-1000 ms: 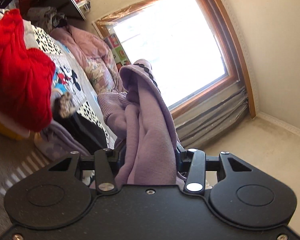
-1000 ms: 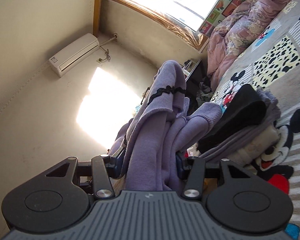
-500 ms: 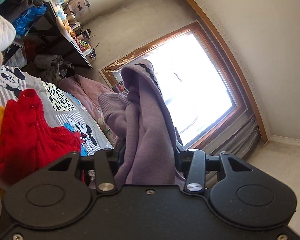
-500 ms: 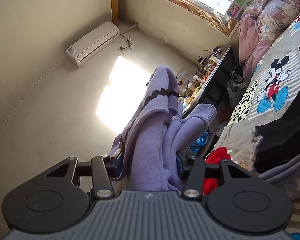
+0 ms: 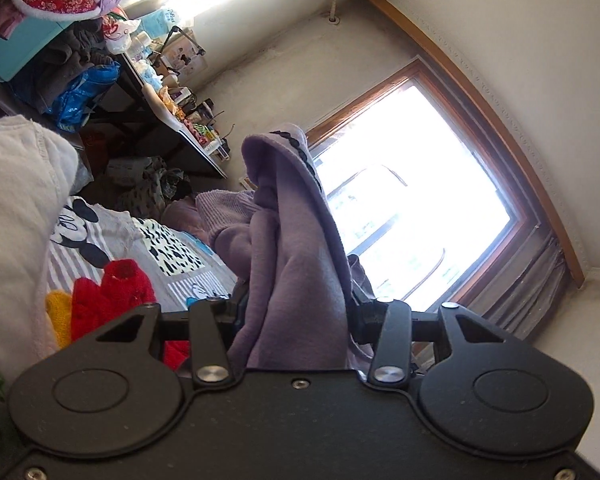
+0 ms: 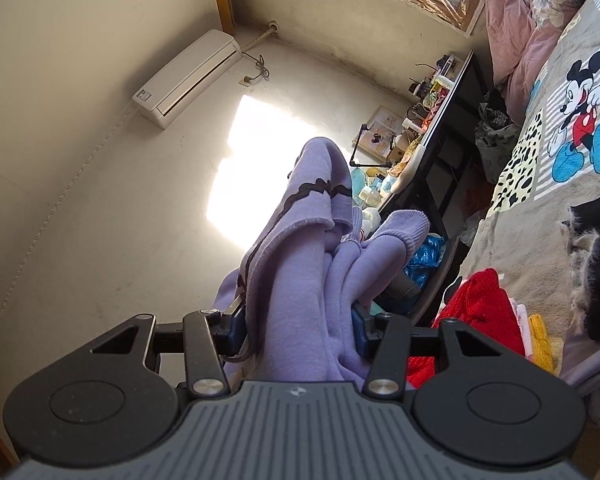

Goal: Fold clothes
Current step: 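Carry the folded sweatshirt with both tools toward the clothes stack, then lower the folded sweatshirt onto the stack of folded clothes with both tools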

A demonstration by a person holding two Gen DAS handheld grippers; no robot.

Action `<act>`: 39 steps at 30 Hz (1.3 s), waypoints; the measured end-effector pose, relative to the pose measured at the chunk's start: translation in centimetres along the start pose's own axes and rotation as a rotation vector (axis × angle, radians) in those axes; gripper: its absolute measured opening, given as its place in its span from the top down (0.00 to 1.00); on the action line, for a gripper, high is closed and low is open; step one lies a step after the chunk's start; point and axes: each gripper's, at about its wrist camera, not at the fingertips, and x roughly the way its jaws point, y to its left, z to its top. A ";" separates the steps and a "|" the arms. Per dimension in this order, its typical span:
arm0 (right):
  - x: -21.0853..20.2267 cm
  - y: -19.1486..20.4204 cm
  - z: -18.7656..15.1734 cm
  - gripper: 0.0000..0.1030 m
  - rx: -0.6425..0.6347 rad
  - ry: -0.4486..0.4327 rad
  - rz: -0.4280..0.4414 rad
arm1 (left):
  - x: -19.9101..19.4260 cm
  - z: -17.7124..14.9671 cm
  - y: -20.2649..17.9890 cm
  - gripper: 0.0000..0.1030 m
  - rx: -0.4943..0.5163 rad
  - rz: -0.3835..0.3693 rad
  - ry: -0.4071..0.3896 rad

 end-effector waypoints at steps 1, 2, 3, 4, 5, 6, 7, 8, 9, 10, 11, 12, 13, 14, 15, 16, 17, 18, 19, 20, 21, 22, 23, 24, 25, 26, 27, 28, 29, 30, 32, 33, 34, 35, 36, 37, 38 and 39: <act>0.4 -0.2 -0.1 0.51 0.003 0.005 -0.006 | 0.2 -0.1 0.1 0.58 0.008 0.019 0.002; 0.6 -0.4 -0.2 0.51 0.007 0.008 -0.012 | 0.3 -0.1 0.2 0.58 0.022 0.037 0.004; 0.8 -0.7 -0.3 0.51 0.016 0.009 -0.016 | 0.5 -0.2 0.1 0.58 0.043 0.053 0.007; 0.8 -1.0 -0.5 0.51 0.028 0.008 -0.018 | 0.7 -0.3 0.0 0.58 0.061 0.070 0.008; 0.9 -1.3 -0.6 0.51 0.037 0.007 -0.022 | 0.9 -0.5 -0.1 0.58 0.079 0.086 0.010; 1.0 -1.6 -0.7 0.51 0.044 0.006 -0.027 | 1.1 -0.6 -0.1 0.58 0.098 0.103 0.012; 1.1 -1.9 -0.8 0.51 0.050 0.005 -0.033 | 1.3 -0.7 -0.2 0.57 0.119 0.120 0.015; 1.2 -2.2 -0.9 0.51 0.056 0.004 -0.038 | 1.7 -0.9 -0.4 0.51 0.157 0.152 0.020; 1.4 -2.4 -1.0 0.51 0.058 0.005 -0.053 | 2.1 -1.3 -1.0 0.37 0.229 0.213 0.030; 1.7 -2.7 -1.1 0.51 0.057 0.008 -0.077 | 2.5 -1.7 -1.6 0.31 0.303 0.276 0.038; 1.9 -2.9 -1.2 0.51 0.056 0.012 -0.100 | 2.9 -2.3 -2.2 0.30 0.374 0.339 0.043; 2.2 -3.1 -1.3 0.51 0.055 0.015 -0.123 | 3.2 -2.9 -2.5 0.30 0.427 0.382 0.044; 2.4 -3.4 -1.4 0.51 0.054 0.018 -0.146 | 3.2 -3.4 -2.6 0.30 0.471 0.409 0.039; 2.7 -3.6 -1.5 0.51 0.056 0.018 -0.171 | 3.2 -3.8 -2.8 0.30 0.509 0.428 0.030; 2.8 -4.0 -1.7 0.51 0.059 0.016 -0.198 | 3.2 -4.3 -3.0 0.30 0.547 0.447 0.020; 2.9 -4.2 -1.8 0.51 0.063 0.010 -0.214 | 3.1 -4.6 -3.2 0.30 0.585 0.464 0.010; 3.0 -4.3 -1.7 0.51 0.065 0.004 -0.225 | 2.9 -5.0 -3.6 0.29 0.623 0.476 -0.005; 3.1 -4.3 -1.6 0.51 0.064 -0.001 -0.238 | 2.7 -5.2 -4.0 0.29 0.656 0.488 -0.028; 3.2 -4.2 -1.5 0.51 0.058 -0.001 -0.246 | 2.5 -5.4 -4.4 0.29 0.688 0.494 -0.053; 3.3 -4.0 -1.4 0.51 0.042 0.006 -0.255 | 2.4 -5.6 -4.7 0.29 0.716 0.485 -0.070; 3.5 -3.6 -1.3 0.51 0.020 0.016 -0.266 | 2.3 -5.8 -4.9 0.29 0.734 0.458 -0.072; 3.7 -3.3 -1.2 0.51 0.001 0.026 -0.271 | 2.2 -6.0 -5.1 0.29 0.752 0.432 -0.075; 3.9 -2.9 -1.1 0.51 -0.017 0.037 -0.271 | 2.1 -6.1 -5.3 0.29 0.770 0.405 -0.077; 4.0 -2.5 -1.0 0.51 -0.033 0.048 -0.275 | 2.1 -6.3 -5.4 0.29 0.788 0.379 -0.080; 4.2 -2.2 -0.9 0.51 -0.046 0.058 -0.285 | 2.2 -6.5 -5.4 0.29 0.796 0.362 -0.073; 4.4 -2.1 -0.9 0.51 -0.056 0.068 -0.298 | 2.9 -6.8 -4.7 0.30 0.790 0.373 -0.042; 4.6 -1.9 -0.8 0.51 -0.067 0.075 -0.317 | 3.8 -7.2 -3.7 0.30 0.789 0.405 0.003; 4.7 -1.8 -0.8 0.48 -0.082 0.076 -0.344 | 4.7 -7.6 -2.6 0.30 0.796 0.432 0.042; 4.7 -1.7 -0.7 0.46 -0.099 0.072 -0.372 | 5.0 -7.8 -1.8 0.30 0.803 0.442 0.058; 4.5 -1.5 -0.6 0.46 -0.115 0.068 -0.394 | 4.9 -7.6 -1.6 0.30 0.784 0.435 0.055; 3.8 -1.0 -0.6 0.42 -0.154 0.045 -0.436 | 4.6 -7.2 -1.3 0.30 0.753 0.425 0.047; 3.1 -0.6 -0.5 0.41 -0.184 0.019 -0.448 | 4.5 -7.1 -1.5 0.30 0.760 0.425 0.044; 2.3 -0.1 -0.4 0.40 -0.215 -0.009 -0.459 | 4.4 -7.1 -1.6 0.30 0.766 0.425 0.041; 1.6 0.4 -0.3 0.40 -0.241 -0.038 -0.470 | 4.2 -7.1 -1.8 0.30 0.773 0.426 0.038; 0.9 1.0 -0.2 0.40 -0.282 -0.076 -0.480 | 4.1 -7.1 -2.1 0.30 0.777 0.421 0.032; 0.5 1.8 -0.1 0.40 -0.341 -0.104 -0.484 | 3.8 -7.0 -2.5 0.30 0.777 0.406 0.020; 0.4 2.6 -0.1 0.40 -0.404 -0.121 -0.483 | 3.6 -7.0 -3.0 0.30 0.776 0.391 0.009; 0.5 3.4 -0.1 0.40 -0.472 -0.119 -0.473 | 3.3 -6.9 -3.4 0.30 0.776 0.375 -0.002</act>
